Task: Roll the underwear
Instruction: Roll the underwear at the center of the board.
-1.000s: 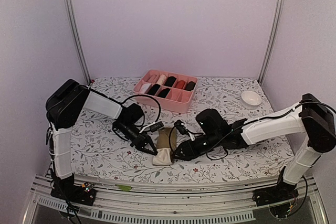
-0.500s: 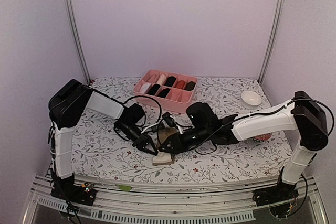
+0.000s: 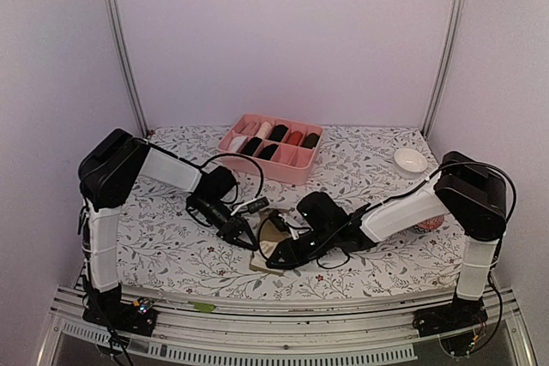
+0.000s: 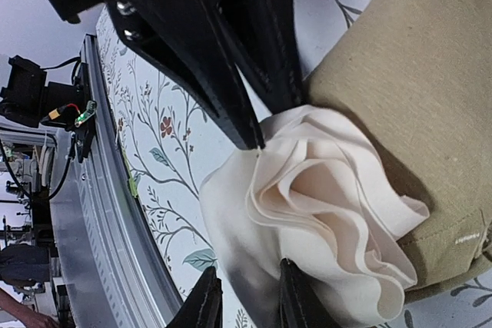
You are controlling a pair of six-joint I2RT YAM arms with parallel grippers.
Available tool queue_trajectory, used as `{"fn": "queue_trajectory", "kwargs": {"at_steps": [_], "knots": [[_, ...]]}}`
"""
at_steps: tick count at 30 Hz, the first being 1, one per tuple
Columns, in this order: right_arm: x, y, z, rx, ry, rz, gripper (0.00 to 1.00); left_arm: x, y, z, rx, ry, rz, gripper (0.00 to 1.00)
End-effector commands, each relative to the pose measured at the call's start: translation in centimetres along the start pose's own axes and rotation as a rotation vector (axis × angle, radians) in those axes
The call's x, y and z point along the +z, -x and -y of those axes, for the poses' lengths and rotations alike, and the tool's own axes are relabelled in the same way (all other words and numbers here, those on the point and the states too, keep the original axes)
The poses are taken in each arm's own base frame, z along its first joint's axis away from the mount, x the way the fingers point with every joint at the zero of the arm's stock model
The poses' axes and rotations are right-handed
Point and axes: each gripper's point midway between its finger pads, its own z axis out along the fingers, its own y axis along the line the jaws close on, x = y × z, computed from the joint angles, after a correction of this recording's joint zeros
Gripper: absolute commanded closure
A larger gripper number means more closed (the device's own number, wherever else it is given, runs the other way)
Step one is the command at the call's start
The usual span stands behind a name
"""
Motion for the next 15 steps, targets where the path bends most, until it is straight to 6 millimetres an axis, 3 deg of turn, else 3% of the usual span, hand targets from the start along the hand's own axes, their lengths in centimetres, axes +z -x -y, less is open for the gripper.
{"fn": "queue_trajectory", "kwargs": {"at_steps": [1, 3, 5, 7, 13, 15], "knots": [[1.1, -1.1, 0.4, 0.046, 0.02, -0.035, 0.73, -3.7, 2.6, 1.1, 0.107, 0.09, 0.101, 0.75], [1.2, -1.2, 0.4, 0.057, 0.027, -0.045, 0.73, -5.3, 3.3, 2.5, 0.206, 0.164, 0.13, 0.6], [1.1, -1.3, 0.3, 0.058, 0.031, -0.046, 0.73, -6.1, 2.8, 3.4, 0.306, 0.238, 0.137, 0.54], [0.9, -1.1, 0.0, 0.054, 0.041, -0.043, 0.71, -6.6, 2.8, 4.1, 0.406, 0.33, 0.148, 0.52], [0.0, 0.4, -1.9, 0.012, 0.088, -0.006, 0.64, -4.3, 2.1, 6.3, 0.655, 0.457, 0.06, 0.51], [-0.9, 1.4, -2.8, -0.006, 0.105, 0.02, 0.62, -4.5, 2.1, 7.0, 0.756, 0.508, 0.07, 0.5]]}}
